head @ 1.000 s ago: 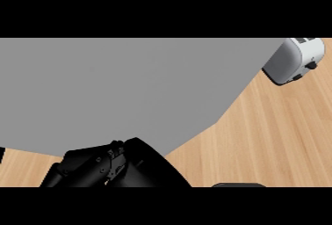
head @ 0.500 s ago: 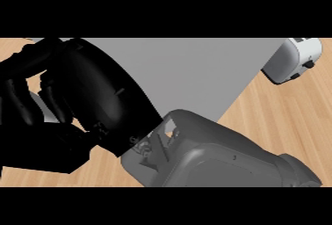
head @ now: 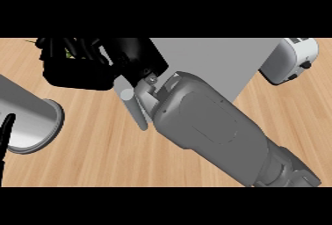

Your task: Pick up the wine, place it into the cabinet and close the cabinet

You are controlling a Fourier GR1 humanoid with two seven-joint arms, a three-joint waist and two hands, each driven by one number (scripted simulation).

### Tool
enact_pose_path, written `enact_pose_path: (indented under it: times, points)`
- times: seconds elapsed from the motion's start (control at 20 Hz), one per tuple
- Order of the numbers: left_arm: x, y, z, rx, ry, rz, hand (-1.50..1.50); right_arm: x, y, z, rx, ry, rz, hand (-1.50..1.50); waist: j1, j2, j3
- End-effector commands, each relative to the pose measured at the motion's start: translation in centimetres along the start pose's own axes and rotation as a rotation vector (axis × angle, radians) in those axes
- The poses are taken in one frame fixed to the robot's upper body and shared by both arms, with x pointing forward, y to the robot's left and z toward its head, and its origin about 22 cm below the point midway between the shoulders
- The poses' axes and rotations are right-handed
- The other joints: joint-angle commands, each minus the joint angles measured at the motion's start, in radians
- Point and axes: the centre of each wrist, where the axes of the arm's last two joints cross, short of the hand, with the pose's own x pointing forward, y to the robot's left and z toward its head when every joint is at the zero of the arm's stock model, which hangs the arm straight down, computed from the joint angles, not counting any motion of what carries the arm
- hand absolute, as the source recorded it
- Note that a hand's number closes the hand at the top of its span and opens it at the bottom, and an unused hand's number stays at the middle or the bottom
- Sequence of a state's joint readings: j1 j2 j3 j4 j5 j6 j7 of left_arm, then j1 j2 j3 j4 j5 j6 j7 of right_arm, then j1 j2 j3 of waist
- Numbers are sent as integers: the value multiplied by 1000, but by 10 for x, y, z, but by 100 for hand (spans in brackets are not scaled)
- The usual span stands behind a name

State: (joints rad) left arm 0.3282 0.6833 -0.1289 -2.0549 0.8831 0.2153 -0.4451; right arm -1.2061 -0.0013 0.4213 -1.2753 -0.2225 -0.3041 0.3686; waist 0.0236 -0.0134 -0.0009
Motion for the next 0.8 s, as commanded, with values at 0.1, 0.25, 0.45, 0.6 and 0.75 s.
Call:
enact_pose_path:
  times: [0.1, 0.25, 0.45, 0.6, 0.75]
  points:
    - [-5, 2, -3, 2, -4, -11, -150, -31, -35, -13, -56, 62, 17, 150, -10, 18, 0]
    - [-1, -1, -8, -8, -5, -7, -150, -40, -41, -22, -86, 47, 51, 150, 2, 25, -1]
    - [-8, -8, -1, -3, 11, -22, -150, -52, -61, -18, -85, 58, 109, 150, -9, 28, 0]
    - [2, -8, -5, -18, -6, -12, -150, -64, -74, -12, -90, 78, 134, 150, -14, 21, 1]
    - [-4, -10, -1, -8, 10, 11, -150, -62, -76, -20, -93, 47, 151, 150, -2, 28, -1]
